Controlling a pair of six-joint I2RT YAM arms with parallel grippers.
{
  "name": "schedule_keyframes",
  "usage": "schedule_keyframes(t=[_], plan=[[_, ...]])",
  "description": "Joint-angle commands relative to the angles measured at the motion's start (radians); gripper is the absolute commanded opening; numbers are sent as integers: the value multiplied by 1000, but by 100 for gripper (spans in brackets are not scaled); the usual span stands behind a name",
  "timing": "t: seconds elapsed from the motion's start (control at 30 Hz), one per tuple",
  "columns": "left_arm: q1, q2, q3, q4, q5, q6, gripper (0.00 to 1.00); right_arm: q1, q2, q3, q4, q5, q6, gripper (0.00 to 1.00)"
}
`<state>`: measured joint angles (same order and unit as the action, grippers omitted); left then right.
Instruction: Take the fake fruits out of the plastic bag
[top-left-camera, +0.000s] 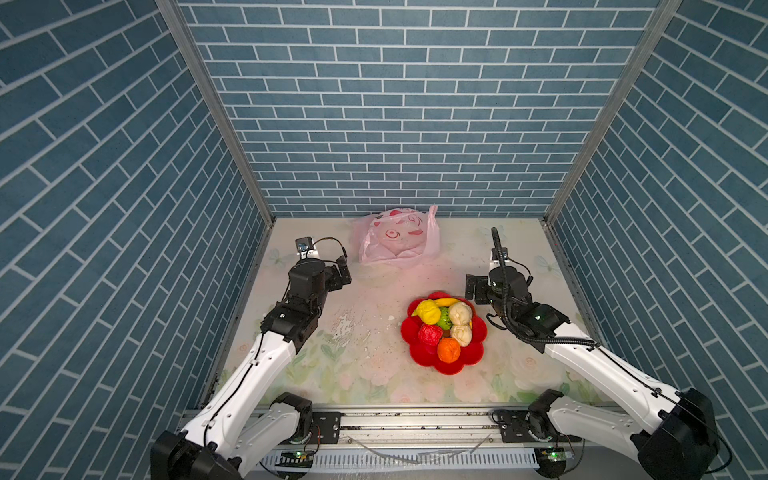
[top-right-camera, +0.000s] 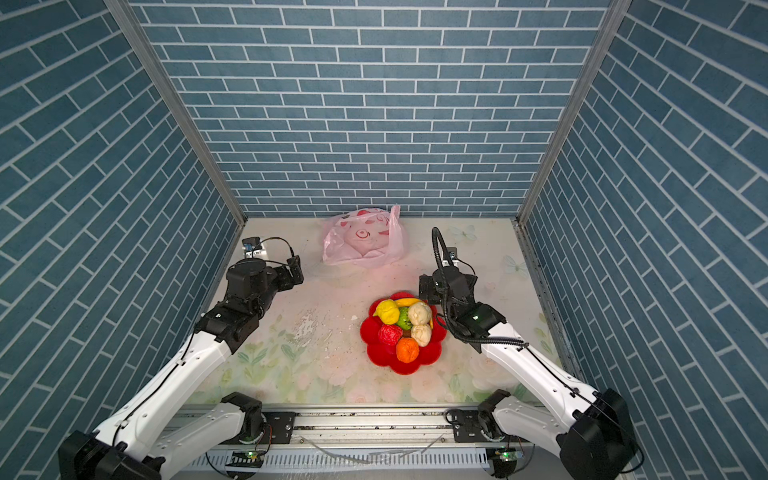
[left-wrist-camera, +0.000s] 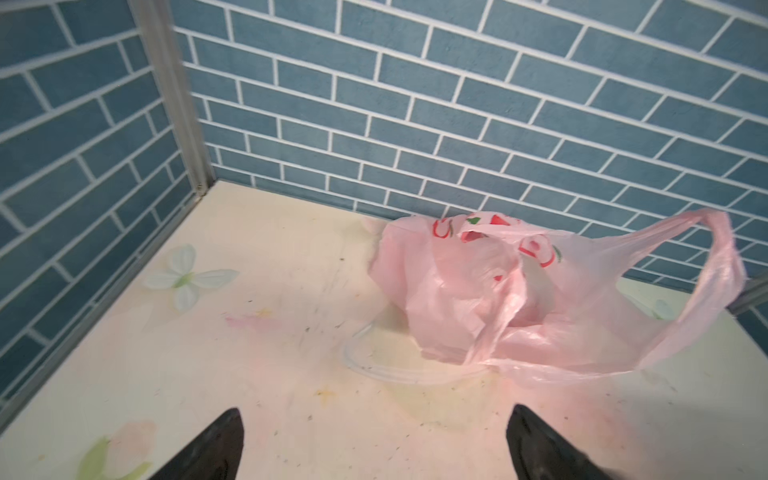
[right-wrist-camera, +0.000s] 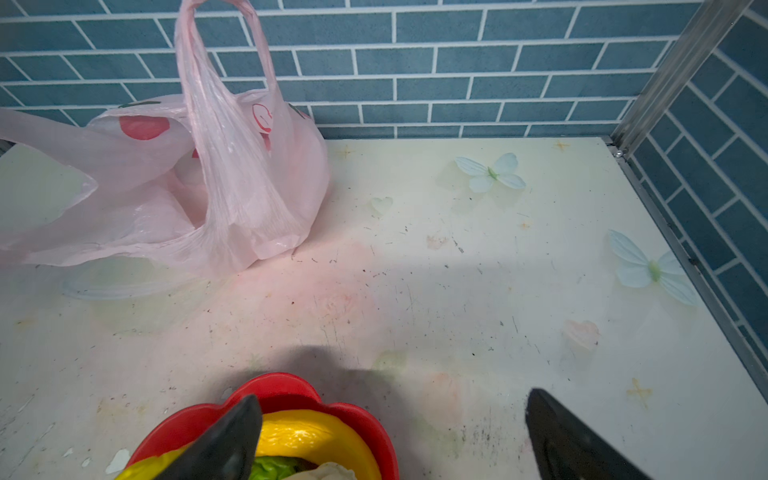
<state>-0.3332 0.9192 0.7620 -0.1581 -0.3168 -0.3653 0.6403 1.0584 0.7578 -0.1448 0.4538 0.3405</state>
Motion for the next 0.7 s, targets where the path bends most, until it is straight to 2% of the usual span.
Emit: schedule_keyframes(t=[0.0,0.2,0.3,0.43,0.5,0.67], plan=[[3,-90,-59,-72,-152,43,99,-17,-36,-70,135,95,-52,99],[3,-220,-183,-179,-337,30,99,-34,-72,-141,163,137,-60,99],[3,-269,-271,-139,-379,71,99,-37,-97,-176,176,157,-59,99],[3,-330,-399,15,-440,131,99,-39,-136,-218,198,173,-58,99],[3,-341,-465,160,-434,199,99,-39,-154,-237,207,188,-64,99],[11,-242,-597,544,-440,311,99,-41,-173,-265,213,228,-94,99]])
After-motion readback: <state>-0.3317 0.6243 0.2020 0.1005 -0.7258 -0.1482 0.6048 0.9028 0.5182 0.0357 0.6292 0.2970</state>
